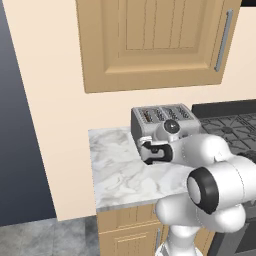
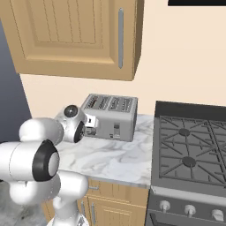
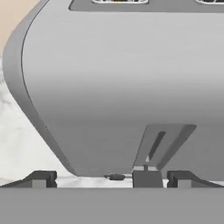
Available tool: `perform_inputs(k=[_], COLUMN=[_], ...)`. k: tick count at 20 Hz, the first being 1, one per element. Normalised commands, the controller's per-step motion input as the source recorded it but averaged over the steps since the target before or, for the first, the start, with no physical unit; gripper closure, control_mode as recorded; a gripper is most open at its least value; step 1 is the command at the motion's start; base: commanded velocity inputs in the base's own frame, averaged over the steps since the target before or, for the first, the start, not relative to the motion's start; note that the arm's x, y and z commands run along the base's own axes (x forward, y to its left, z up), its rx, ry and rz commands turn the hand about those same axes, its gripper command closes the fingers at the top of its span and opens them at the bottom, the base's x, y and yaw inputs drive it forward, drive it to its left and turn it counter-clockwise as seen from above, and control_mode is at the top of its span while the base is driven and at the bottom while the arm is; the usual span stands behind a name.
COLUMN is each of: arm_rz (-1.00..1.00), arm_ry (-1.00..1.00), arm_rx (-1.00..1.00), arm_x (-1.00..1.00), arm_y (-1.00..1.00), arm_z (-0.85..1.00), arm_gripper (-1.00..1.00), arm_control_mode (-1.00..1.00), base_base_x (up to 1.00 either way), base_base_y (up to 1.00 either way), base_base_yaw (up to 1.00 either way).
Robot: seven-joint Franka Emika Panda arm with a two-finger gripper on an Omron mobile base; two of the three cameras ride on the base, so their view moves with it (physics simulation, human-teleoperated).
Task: Start the toaster. Once the lever pops up, take the bread to the plate on the dining counter.
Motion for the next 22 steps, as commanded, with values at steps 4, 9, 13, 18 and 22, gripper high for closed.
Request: perform_inputs(k=[4,9,13,18,22], arm_rz=[0.0,0.0,0.0,0.0,0.0], arm_ry=[-0.17,-0.17,-0.14,-0.08,-0.06], arm_rx=[0.0,0.0,0.0,0.01,0.01], arm_x=[-0.24,-0.26,-0.13,-0.05,-0.01], arm_y=[0.0,0.0,0.0,-0.05,-0.08], arm_z=[0.19,0.32,0.41,0.43,0.39], arm_gripper=[-1.0,-1.0,-1.0,-1.0,-1.0], arm_control_mode=[-1.0,-1.0,-1.0,-1.0,-1.0], base_base_x=[0.0,0.0,0.0,0.0,0.0], base_base_y=[0.0,0.0,0.0,0.0,0.0], base_base_yaw=[0.0,0.0,0.0,0.0,0.0])
